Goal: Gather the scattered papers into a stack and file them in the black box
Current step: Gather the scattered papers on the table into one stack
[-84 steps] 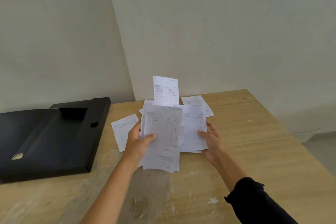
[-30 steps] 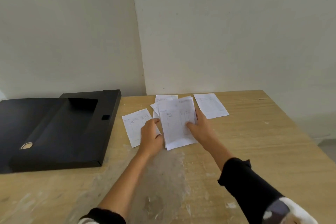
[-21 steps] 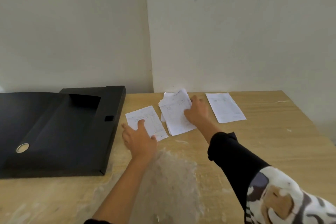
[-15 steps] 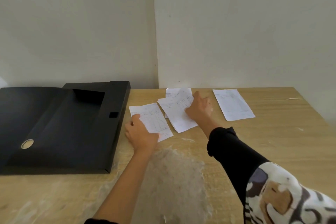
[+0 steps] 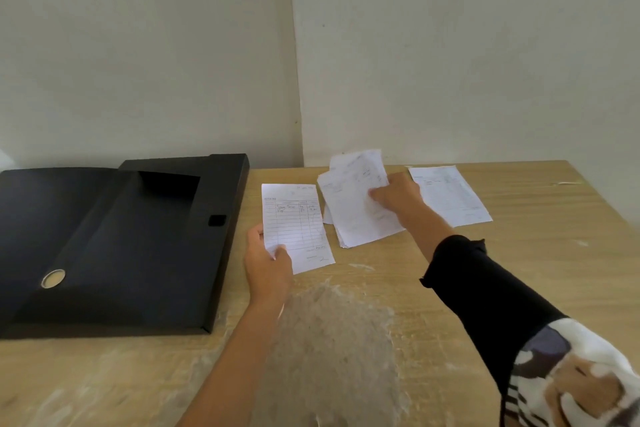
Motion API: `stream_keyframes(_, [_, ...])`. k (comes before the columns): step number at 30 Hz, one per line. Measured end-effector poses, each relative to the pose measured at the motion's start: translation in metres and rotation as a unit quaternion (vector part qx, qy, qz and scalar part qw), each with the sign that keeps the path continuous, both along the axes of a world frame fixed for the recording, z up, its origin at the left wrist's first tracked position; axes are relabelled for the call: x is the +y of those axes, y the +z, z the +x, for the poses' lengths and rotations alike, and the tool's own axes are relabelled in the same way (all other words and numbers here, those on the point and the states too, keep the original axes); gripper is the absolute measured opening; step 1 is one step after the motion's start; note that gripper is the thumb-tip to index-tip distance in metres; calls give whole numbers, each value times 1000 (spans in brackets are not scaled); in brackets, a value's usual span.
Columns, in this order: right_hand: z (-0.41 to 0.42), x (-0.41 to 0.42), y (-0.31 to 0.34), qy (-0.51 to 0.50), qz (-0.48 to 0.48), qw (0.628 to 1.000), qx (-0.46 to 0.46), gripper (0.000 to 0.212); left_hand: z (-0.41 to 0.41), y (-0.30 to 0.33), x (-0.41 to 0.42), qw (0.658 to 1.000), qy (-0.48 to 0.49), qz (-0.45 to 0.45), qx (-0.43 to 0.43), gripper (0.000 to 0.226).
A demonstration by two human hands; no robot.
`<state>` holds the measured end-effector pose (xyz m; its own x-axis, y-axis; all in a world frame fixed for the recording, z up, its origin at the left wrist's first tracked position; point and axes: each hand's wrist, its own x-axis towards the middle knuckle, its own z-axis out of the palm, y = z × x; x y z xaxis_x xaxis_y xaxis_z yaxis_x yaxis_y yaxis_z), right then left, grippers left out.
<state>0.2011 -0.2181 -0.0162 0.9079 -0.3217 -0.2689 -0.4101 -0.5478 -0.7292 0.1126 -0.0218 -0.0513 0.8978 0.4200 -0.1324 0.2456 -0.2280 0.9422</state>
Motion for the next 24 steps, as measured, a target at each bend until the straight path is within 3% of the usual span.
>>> stream_keyframes(6, [-19, -58, 8, -22, -220, 975, -9, 32, 5, 2, -17, 1000, 2, 8, 4, 33])
stream_keyframes(11, [-38, -57, -12, 6, -239, 971, -18, 25, 10, 10, -30, 1000, -9, -11, -11, 23])
stream_keyframes(16, [-44, -47, -14, 18, -196, 980, -29, 36, 17, 10, -60, 998, -44, -50, 14, 24])
stream_keyframes(20, [-46, -59, -19, 27, -255, 966, 15, 48, 20, 6, -88, 995, -88, 4, 42, 33])
stream_keyframes(24, [-47, -57, -17, 22, -198, 980, -7, 50, 19, -3, -103, 990, -113, 81, 14, 41])
